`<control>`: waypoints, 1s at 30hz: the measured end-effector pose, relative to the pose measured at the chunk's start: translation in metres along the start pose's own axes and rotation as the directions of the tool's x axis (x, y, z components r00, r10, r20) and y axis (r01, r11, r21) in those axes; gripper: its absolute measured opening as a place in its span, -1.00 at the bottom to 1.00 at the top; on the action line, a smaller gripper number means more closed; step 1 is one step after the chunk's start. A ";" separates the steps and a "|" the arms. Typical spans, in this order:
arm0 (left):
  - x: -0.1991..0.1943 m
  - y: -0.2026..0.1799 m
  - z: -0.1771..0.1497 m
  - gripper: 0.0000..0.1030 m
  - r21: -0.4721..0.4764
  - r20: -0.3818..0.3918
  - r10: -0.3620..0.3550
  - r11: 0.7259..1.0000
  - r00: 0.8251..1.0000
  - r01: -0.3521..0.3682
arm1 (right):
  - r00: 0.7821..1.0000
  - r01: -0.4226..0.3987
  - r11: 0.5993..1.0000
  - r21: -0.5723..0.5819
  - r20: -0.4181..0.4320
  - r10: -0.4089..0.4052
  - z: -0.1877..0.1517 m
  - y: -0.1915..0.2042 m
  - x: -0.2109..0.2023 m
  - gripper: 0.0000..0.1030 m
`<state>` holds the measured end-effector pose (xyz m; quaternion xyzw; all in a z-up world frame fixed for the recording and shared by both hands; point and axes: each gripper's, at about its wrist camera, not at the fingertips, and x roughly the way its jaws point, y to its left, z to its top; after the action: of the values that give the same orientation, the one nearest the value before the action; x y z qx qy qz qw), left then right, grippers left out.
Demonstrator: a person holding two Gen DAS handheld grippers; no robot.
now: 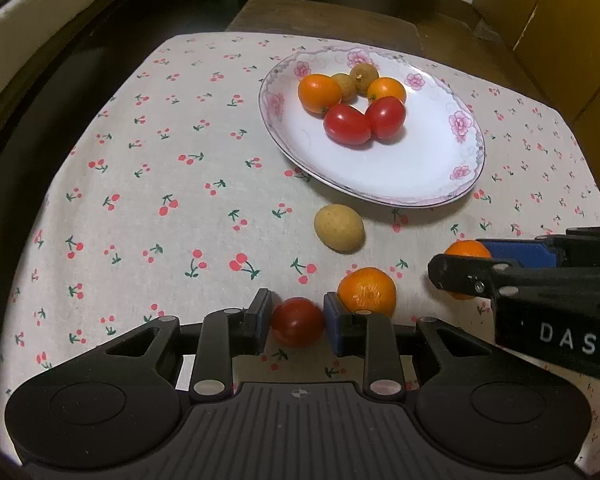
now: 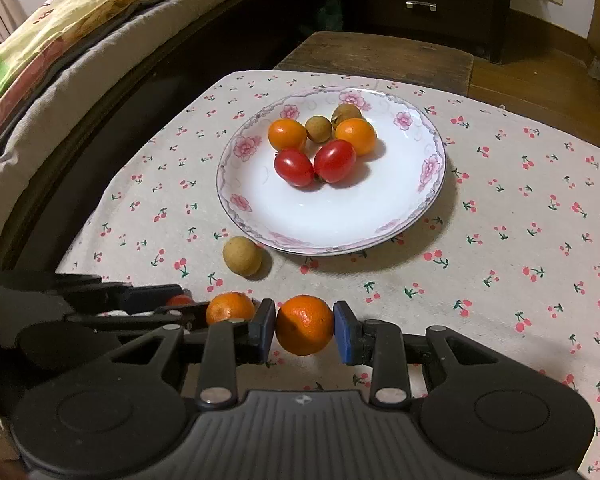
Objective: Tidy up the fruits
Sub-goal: 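Carry the tomato in the left tool and mandarin in the right tool over the plate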
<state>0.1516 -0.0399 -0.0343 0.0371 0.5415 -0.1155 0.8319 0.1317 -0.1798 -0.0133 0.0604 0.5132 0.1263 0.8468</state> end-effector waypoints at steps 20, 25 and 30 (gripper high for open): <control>-0.020 -0.006 0.008 -0.32 0.014 0.060 0.002 1.000 0.998 -0.003 | 1.000 0.000 1.000 0.012 0.031 0.000 0.002 -0.004 -0.009 -0.37; -0.021 -0.010 0.015 -0.31 0.021 0.072 -0.002 1.000 0.997 0.001 | 0.999 0.003 1.000 0.010 0.039 -0.004 0.007 -0.004 -0.010 -0.37; -0.021 -0.016 0.025 -0.31 0.028 0.083 -0.007 1.000 0.997 0.005 | 0.998 0.009 1.000 0.024 0.055 -0.010 0.015 -0.010 -0.013 -0.37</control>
<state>0.1619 -0.0569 -0.0039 0.0422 0.5050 -0.1268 0.8527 0.1407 -0.1925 0.0028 0.0716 0.4914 0.1144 0.8604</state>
